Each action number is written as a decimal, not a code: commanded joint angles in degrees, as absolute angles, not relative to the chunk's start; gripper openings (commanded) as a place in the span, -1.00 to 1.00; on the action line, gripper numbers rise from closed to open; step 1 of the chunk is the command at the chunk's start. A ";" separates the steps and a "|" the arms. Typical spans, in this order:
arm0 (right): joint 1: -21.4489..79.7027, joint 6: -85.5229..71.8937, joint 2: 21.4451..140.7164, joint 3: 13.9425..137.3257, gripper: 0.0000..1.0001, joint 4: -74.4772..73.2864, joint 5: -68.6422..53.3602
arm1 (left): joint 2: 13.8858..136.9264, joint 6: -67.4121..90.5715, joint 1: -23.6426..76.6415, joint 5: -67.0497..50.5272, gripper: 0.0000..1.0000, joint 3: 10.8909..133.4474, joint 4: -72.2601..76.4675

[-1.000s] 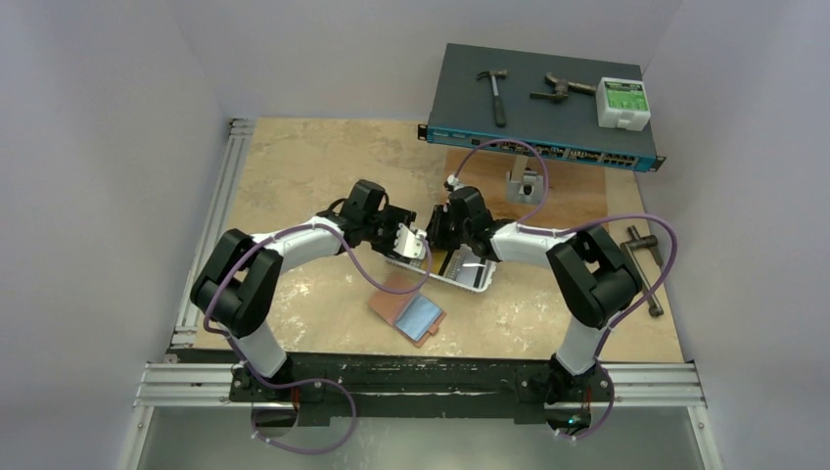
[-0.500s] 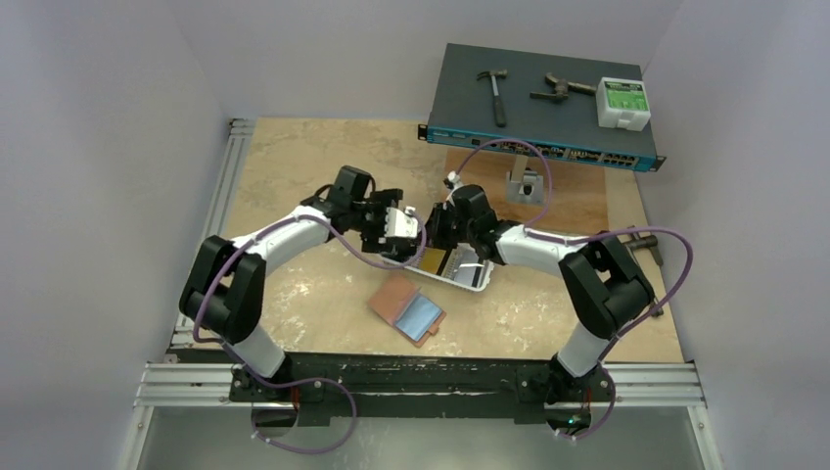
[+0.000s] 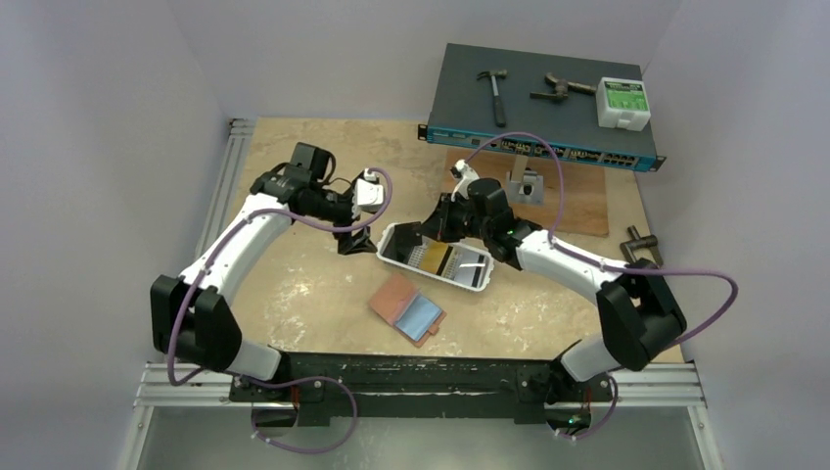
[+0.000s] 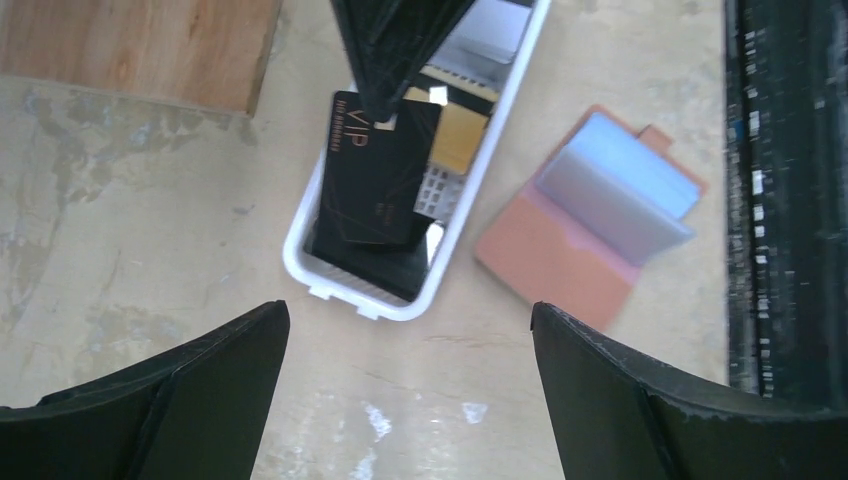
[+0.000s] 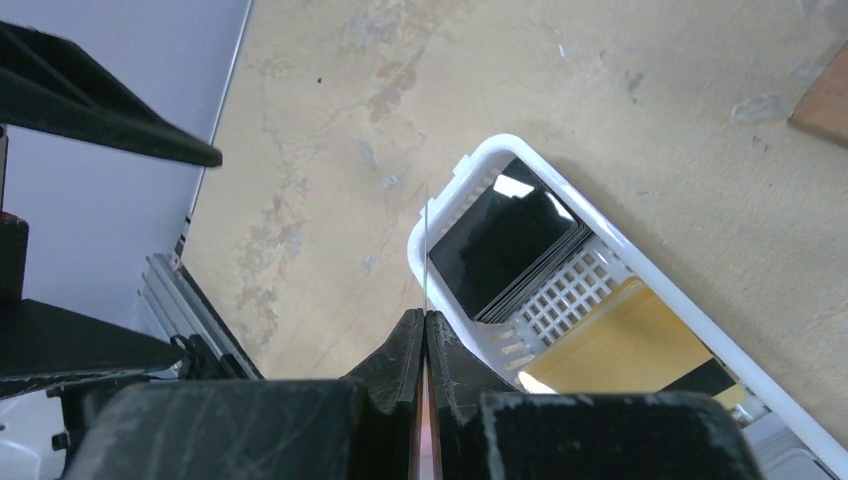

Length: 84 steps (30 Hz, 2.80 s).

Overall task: Put the credit cards into the card holder
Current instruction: Pick up the credit card from the storage box.

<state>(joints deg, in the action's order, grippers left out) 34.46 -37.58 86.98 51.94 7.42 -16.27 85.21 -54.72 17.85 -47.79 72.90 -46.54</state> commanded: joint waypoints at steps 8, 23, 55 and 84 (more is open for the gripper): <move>39.70 -25.47 77.62 57.11 -1.00 -3.54 -20.94 | 75.41 -47.21 17.75 -52.06 0.75 71.12 -52.54; 46.04 -20.78 76.63 68.76 -1.00 -12.93 -25.23 | 77.13 -49.75 17.75 -59.84 0.78 77.04 -67.90; 50.37 -17.94 78.78 76.00 -1.00 -15.75 -29.22 | 75.14 -45.30 17.75 -64.52 -0.92 73.74 -71.55; 43.76 -45.32 71.19 66.03 0.98 -9.71 -7.19 | 64.71 -11.58 10.38 -74.42 -1.00 63.42 -49.27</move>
<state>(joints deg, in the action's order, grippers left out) 43.48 -39.90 75.20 69.49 -17.10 -11.29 68.34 -18.39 10.98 -70.96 67.16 -57.65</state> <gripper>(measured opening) 0.987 0.006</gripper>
